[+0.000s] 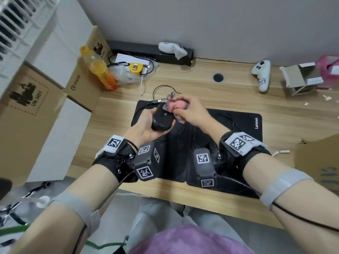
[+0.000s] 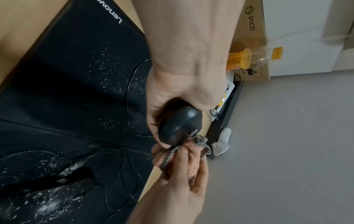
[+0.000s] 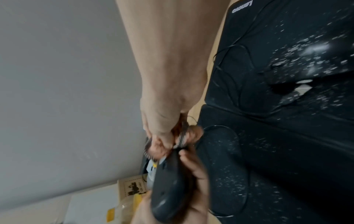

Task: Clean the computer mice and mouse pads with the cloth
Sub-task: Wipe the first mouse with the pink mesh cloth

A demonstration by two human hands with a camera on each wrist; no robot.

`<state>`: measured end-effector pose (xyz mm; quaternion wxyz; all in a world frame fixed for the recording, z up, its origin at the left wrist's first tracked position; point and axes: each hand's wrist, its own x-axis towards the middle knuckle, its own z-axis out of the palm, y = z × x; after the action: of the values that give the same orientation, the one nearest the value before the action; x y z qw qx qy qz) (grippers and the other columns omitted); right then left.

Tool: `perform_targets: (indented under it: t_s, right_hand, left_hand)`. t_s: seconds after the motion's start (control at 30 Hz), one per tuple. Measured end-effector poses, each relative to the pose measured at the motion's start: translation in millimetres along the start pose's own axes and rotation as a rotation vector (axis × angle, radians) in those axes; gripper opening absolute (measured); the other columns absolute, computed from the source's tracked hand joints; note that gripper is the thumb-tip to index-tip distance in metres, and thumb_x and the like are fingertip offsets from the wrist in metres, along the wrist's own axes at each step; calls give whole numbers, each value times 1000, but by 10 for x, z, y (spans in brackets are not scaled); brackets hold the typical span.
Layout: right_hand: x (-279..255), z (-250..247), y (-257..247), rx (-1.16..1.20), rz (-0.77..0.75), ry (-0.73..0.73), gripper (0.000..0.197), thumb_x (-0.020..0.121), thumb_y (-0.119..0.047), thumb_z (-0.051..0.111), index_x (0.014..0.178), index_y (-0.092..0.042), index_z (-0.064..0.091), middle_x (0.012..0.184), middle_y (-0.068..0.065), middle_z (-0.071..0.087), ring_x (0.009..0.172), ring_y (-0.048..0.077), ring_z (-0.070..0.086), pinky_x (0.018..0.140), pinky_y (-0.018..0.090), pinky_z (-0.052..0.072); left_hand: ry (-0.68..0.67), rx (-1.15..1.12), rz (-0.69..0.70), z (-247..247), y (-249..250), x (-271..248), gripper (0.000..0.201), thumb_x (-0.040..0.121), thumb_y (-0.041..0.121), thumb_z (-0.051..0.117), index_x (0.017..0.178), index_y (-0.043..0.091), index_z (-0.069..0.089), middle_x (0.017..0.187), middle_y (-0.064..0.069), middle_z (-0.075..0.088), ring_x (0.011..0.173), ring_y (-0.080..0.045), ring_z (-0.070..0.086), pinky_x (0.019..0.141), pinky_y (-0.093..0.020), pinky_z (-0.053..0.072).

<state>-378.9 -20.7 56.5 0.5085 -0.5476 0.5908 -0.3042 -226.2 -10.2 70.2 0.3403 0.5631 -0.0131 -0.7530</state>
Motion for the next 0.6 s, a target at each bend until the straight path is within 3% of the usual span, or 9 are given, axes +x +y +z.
perform_targets:
  t_s: [0.07, 0.17, 0.2, 0.27, 0.33, 0.4, 0.47, 0.53, 0.6]
  right_hand:
    - [91, 46, -81, -15, 30, 23, 34, 80, -7, 71, 104, -29, 66, 102, -1, 67, 86, 18, 66, 79, 35, 57]
    - [71, 202, -203, -104, -63, -65, 33, 78, -10, 72, 107, -26, 69, 99, -5, 65, 94, 14, 61, 80, 26, 48]
    - [19, 245, -226, -94, -99, -124, 33, 78, -10, 73, 106, -26, 69, 96, -7, 65, 89, 10, 61, 77, 24, 46]
    - [-65, 260, -192, -40, -135, -245, 32, 77, -8, 74, 104, -24, 69, 93, -11, 65, 78, 4, 61, 73, 23, 49]
    - [-111, 182, -110, -52, -141, -299, 31, 77, -7, 75, 101, -25, 68, 99, -12, 66, 85, 2, 62, 84, 22, 51]
    - [-110, 76, -36, -89, -110, -254, 31, 76, -8, 76, 101, -24, 67, 101, -8, 67, 90, 8, 62, 87, 23, 49]
    - [-78, -25, -14, -73, -48, -146, 30, 80, -5, 73, 105, -18, 65, 97, -4, 65, 85, 12, 60, 74, 16, 48]
    - [-15, -74, -16, 6, 26, -40, 28, 85, -3, 68, 108, -16, 61, 95, -1, 62, 76, 12, 59, 59, 11, 48]
    - [53, -77, -13, 60, 68, 65, 27, 86, -8, 68, 109, -20, 61, 96, -4, 62, 78, 12, 61, 58, 15, 51]
  left_hand:
    - [3, -20, 6, 14, -26, 30, 30, 101, 25, 35, 102, 8, 59, 93, -15, 64, 80, -24, 60, 64, -34, 58]
    - [49, -12, 50, 25, 21, 69, 31, 100, 24, 34, 95, 11, 62, 82, -13, 69, 69, -26, 67, 52, -36, 59]
    - [80, 7, 72, 14, 51, 89, 32, 99, 25, 34, 97, 11, 63, 86, -14, 71, 72, -29, 70, 49, -39, 58]
    - [135, 47, 91, -23, 95, 106, 34, 102, 20, 31, 108, 6, 62, 115, -15, 65, 89, -41, 66, 49, -50, 57]
    - [148, 33, 89, -55, 111, 125, 41, 103, 17, 25, 120, 5, 60, 119, -18, 62, 83, -42, 63, 53, -50, 58]
    - [149, -37, 71, -44, 103, 155, 43, 102, 23, 25, 121, 11, 62, 105, -17, 64, 81, -31, 63, 58, -39, 59]
    - [160, -10, 77, 10, 76, 159, 38, 101, 23, 26, 105, 14, 63, 98, -13, 65, 81, -25, 61, 67, -36, 54]
    - [129, 1, 96, 69, 36, 125, 34, 101, 19, 28, 98, 13, 61, 95, -13, 65, 81, -24, 61, 68, -36, 54]
    - [96, 16, 108, 117, 17, 105, 34, 101, 20, 29, 97, 11, 62, 93, -13, 66, 81, -24, 62, 66, -35, 55]
